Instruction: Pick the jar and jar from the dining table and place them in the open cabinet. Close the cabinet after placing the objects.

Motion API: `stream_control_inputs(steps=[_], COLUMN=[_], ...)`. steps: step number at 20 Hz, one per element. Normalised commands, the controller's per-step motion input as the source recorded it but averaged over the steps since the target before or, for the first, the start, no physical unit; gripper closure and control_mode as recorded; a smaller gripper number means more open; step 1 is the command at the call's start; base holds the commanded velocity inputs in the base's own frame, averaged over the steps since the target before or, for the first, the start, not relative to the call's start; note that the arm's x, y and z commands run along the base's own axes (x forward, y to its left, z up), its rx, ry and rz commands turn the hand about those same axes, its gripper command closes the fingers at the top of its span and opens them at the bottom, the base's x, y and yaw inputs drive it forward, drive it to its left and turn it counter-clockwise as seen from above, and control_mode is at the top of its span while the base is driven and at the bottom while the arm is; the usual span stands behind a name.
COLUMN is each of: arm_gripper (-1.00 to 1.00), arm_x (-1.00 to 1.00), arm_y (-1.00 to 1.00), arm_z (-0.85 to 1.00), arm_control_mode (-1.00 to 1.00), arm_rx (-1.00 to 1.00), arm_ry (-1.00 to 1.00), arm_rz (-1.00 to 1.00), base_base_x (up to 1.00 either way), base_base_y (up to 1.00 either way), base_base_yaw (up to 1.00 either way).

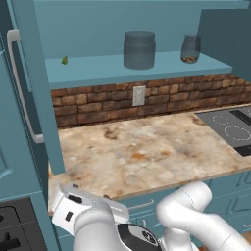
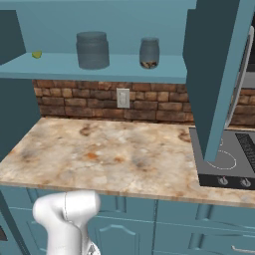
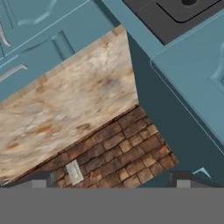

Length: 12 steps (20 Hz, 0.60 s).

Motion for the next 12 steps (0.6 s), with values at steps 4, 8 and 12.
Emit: stream_control_inputs(steps=[4, 8, 12], arm_gripper=[-1.0, -1.0, -1.0], arm_x=[0.1, 0.13, 0.12], arm_y=[0.49, 0.47, 0.44], arm_z=[-0.03, 0.0, 0.0], arm_control_mode=[-1.0, -1.0, -1.0], arm_rx=[-0.02, 0.0, 0.0], arm_ry=[-0.01, 0.0, -0.01], arm_rz=[0.0, 0.0, 0.0], base_base_x=[0.0, 0.0, 0.0], base_base_y=[0.0, 0.0, 0.0], base_base_yaw=[0.0, 0.0, 0.0])
